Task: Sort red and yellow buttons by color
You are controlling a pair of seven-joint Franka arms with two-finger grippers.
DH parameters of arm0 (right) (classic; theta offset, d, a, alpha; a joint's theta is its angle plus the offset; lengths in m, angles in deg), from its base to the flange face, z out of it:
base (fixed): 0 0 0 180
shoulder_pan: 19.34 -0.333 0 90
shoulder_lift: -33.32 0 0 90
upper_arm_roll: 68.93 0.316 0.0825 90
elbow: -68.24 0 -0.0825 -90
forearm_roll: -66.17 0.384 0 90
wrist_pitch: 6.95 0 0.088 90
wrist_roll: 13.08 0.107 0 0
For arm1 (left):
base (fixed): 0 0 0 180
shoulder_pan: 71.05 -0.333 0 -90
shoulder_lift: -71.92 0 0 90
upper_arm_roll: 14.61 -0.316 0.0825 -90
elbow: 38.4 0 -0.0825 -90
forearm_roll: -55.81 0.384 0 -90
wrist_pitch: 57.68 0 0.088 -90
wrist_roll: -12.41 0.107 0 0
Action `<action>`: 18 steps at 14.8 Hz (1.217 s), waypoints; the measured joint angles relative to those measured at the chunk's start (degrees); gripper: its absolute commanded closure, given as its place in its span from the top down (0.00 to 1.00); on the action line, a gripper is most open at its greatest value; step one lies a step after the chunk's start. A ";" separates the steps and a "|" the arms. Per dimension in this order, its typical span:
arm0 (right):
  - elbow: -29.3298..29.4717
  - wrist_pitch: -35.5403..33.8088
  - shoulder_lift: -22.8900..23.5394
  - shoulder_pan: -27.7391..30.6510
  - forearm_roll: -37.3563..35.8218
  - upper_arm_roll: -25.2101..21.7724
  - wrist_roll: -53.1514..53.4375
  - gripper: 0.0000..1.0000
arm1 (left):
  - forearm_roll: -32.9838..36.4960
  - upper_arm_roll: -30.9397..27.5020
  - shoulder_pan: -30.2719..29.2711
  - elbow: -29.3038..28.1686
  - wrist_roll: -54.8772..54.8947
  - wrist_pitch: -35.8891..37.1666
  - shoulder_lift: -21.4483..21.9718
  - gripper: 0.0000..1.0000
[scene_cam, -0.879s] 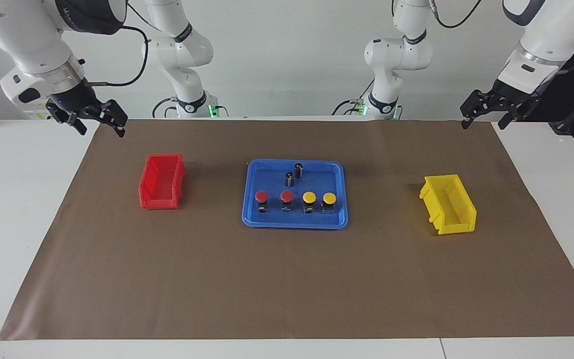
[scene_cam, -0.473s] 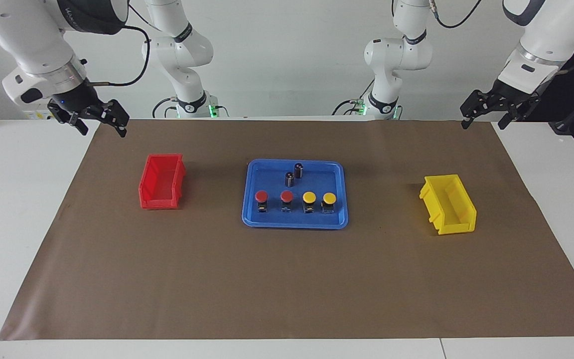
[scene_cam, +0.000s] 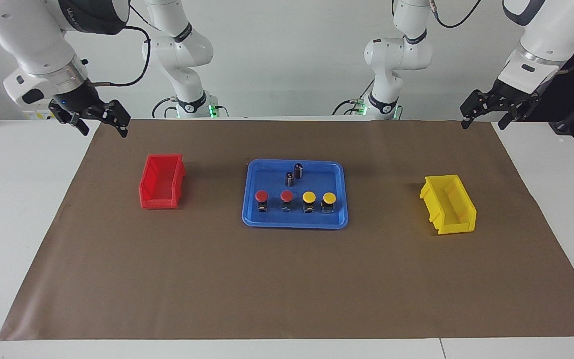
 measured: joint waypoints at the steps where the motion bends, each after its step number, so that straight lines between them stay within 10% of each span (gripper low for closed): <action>1: 0.37 0.06 0.09 -0.01 0.42 0.05 0.00 1.00 | 0.00 0.00 0.00 0.00 0.00 0.00 0.00 1.00; 11: 18.51 3.12 18.85 -14.83 2.89 5.45 20.47 1.00 | 0.00 0.01 0.00 -0.08 -0.13 0.41 0.00 1.00; 18: 0.97 27.34 20.72 -25.01 3.00 5.56 31.98 1.00 | 0.00 0.35 0.14 -0.08 -0.13 0.41 0.00 1.00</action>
